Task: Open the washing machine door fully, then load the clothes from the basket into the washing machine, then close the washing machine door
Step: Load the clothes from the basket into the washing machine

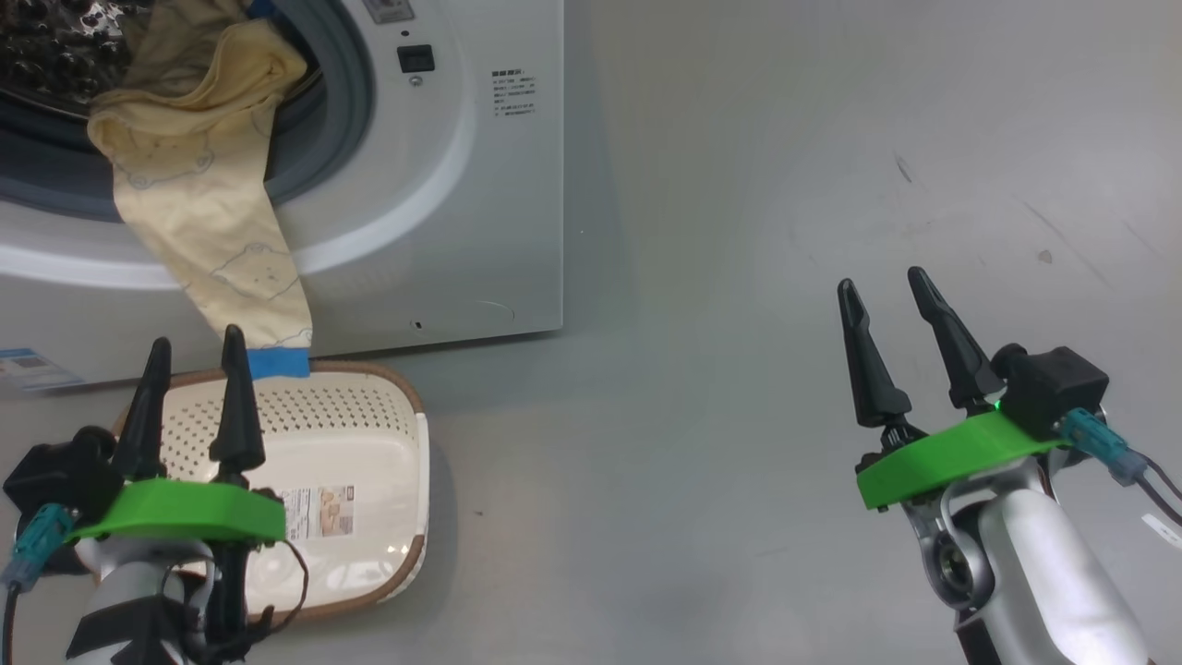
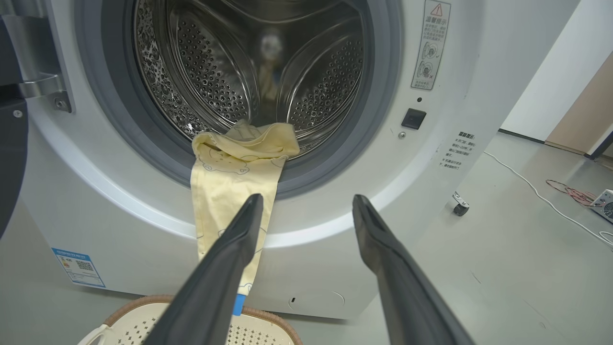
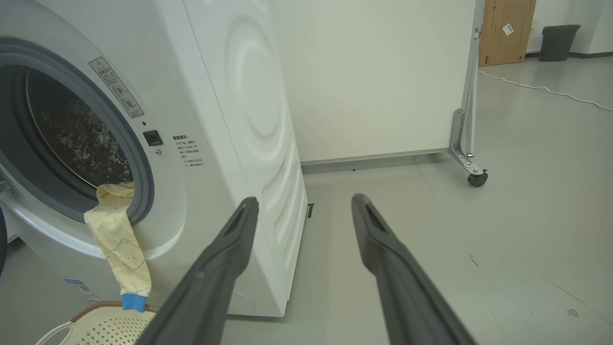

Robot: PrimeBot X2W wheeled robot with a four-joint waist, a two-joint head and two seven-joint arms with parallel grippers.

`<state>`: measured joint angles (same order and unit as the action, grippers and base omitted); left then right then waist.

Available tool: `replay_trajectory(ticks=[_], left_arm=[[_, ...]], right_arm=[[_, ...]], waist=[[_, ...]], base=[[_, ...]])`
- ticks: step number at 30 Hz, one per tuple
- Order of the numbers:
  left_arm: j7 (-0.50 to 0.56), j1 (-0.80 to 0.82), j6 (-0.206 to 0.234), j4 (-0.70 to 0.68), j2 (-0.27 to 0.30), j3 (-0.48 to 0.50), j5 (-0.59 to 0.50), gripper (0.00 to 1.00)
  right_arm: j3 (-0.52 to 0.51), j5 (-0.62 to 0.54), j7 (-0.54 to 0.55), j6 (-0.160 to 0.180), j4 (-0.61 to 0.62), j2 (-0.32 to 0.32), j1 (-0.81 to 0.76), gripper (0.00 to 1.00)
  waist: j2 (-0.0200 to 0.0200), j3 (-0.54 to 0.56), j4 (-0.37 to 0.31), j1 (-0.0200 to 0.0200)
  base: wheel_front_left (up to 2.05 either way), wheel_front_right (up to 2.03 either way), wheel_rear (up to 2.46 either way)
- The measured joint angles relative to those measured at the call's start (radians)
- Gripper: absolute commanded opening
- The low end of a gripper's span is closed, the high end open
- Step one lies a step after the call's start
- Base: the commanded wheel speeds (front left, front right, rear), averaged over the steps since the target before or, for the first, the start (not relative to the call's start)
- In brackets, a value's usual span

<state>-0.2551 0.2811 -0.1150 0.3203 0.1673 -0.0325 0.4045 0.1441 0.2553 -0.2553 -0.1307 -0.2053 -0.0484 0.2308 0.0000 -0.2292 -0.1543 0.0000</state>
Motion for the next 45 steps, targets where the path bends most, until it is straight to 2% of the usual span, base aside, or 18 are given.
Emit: replay_trajectory(ticks=[16,45], left_arm=[[0.000,-0.043,-0.009,0.000,-0.052,0.040,-0.052,1.00],[0.000,-0.042,-0.009,0.000,-0.059,0.041,-0.052,1.00]], right_arm=[[0.012,0.000,0.000,0.000,-0.010,0.000,-0.001,1.00],[0.010,0.000,0.000,0.000,-0.010,0.000,0.000,1.00]], waist=[[0.0000,0.015,-0.008,-0.0001],[0.0000,-0.012,-0.002,0.0000]], base=[[0.00,0.00,0.00],[0.00,0.00,0.00]])
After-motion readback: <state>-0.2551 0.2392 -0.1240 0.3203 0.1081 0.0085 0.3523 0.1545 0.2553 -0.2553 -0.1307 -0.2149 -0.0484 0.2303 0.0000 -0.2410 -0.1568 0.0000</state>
